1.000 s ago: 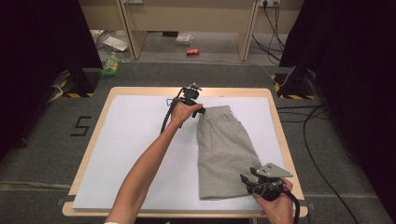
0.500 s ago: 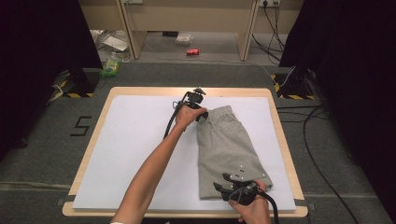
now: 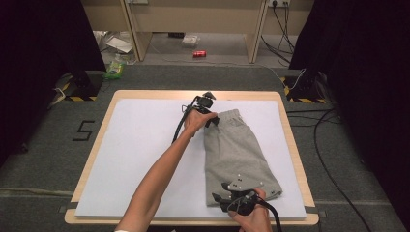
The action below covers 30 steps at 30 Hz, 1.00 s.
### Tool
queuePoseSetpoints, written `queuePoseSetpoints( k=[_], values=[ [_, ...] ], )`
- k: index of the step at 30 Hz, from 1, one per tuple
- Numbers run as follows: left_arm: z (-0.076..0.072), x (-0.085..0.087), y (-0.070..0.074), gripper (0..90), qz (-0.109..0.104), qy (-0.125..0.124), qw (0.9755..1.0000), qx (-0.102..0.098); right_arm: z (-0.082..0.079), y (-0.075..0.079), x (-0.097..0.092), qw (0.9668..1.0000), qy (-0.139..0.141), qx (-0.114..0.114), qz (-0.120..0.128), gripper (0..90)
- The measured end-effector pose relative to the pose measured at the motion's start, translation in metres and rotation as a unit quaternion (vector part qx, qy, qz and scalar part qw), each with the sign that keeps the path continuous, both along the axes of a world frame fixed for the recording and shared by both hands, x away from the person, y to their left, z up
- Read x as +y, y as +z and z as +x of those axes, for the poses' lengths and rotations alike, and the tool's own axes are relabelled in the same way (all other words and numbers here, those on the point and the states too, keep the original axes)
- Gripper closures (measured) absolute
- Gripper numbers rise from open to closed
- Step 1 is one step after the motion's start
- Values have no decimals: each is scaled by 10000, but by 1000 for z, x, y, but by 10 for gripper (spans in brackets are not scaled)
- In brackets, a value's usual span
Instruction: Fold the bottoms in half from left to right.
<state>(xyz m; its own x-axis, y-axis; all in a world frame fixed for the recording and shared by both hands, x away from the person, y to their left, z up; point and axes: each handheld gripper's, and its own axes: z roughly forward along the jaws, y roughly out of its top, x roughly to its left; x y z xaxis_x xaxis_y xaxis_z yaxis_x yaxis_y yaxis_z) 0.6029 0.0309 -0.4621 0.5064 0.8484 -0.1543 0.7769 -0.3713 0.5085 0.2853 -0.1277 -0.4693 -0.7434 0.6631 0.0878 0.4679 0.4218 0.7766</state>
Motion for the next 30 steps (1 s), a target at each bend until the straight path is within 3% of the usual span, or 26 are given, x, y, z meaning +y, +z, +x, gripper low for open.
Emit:
queuePoseSetpoints(
  k=[3,9,16,19,22,24,30],
  values=[
    [1,-1,-4,363,-109,-11,9999,20,0,-3,4,10000,55,12,-3,485],
    [0,0,-5,539,-361,-104,9993,8,-4,-9,18,9994,307,58,-116,468],
    [-1,-1,-4,626,-355,-170,9991,-139,-3,-23,32,9983,307,89,-487,443],
    [-2,-2,-4,639,-322,-214,9991,-179,-3,-25,32,9979,296,-93,-577,526],
    [-2,-2,-3,654,-314,-243,9990,-224,-3,-26,28,9979,200,-237,-561,730],
    [-2,-2,-3,670,-305,-277,9988,-263,-2,-27,27,9982,196,-236,-513,807],
    [0,5,0,710,-319,-404,9982,-317,2,-25,35,9978,419,-287,-417,824]
  ],
)
